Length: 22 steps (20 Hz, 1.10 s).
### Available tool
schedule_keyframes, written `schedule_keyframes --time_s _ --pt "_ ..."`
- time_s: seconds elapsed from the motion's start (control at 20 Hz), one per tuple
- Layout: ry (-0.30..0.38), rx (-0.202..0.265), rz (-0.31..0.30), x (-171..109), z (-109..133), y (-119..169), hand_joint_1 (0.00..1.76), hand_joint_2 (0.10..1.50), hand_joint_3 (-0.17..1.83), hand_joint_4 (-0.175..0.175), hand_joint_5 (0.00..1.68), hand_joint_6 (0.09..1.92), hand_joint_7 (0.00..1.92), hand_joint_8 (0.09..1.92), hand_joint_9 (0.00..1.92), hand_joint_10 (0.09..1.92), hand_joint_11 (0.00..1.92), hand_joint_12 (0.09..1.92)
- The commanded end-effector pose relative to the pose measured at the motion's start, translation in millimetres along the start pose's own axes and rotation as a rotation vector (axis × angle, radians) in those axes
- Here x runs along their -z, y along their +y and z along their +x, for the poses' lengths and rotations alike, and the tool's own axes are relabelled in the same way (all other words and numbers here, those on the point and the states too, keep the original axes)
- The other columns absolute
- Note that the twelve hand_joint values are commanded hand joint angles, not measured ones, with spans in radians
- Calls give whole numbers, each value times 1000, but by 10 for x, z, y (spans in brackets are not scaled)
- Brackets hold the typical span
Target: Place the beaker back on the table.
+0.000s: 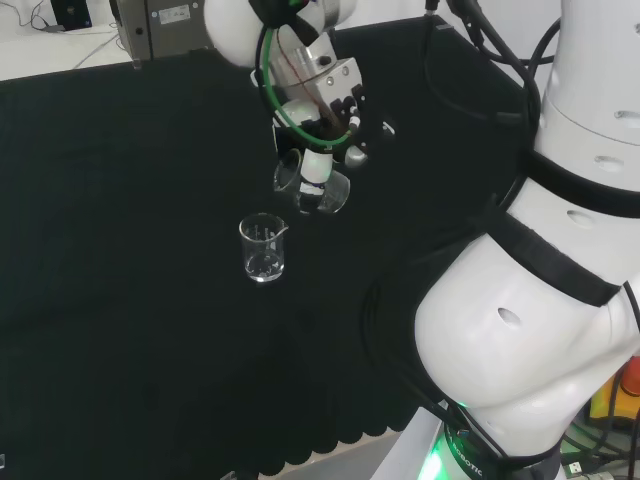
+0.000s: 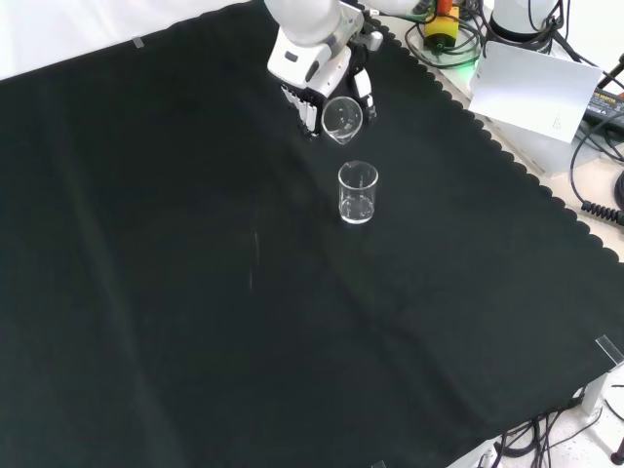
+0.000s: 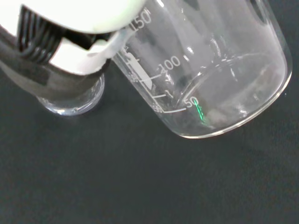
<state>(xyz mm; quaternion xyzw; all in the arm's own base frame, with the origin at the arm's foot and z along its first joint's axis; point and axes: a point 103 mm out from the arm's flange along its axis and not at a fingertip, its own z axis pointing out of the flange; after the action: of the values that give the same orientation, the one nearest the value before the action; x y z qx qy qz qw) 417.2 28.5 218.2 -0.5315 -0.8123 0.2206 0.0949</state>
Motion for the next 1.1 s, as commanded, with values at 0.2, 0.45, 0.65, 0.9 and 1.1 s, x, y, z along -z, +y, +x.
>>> schedule_keyframes --time_s 0.2,0.45,0.65,0.9,1.1 --pt "120 61 -127 -66 -255 2 1138 642 799 32 1156 946 1429 790 1544 527 1477 596" --pt "236 83 -228 -136 -398 180 1279 653 764 -158 1143 925 1210 898 1517 543 1457 600" --pt "298 123 -249 -198 -461 384 1292 655 762 -175 1139 928 1187 913 1508 547 1450 601" --pt "329 148 -223 -282 -515 610 1292 659 758 -175 1136 931 1182 918 1501 550 1438 599" --pt "334 145 -205 -361 -554 735 1291 662 754 -175 1134 933 1180 920 1497 552 1432 599"
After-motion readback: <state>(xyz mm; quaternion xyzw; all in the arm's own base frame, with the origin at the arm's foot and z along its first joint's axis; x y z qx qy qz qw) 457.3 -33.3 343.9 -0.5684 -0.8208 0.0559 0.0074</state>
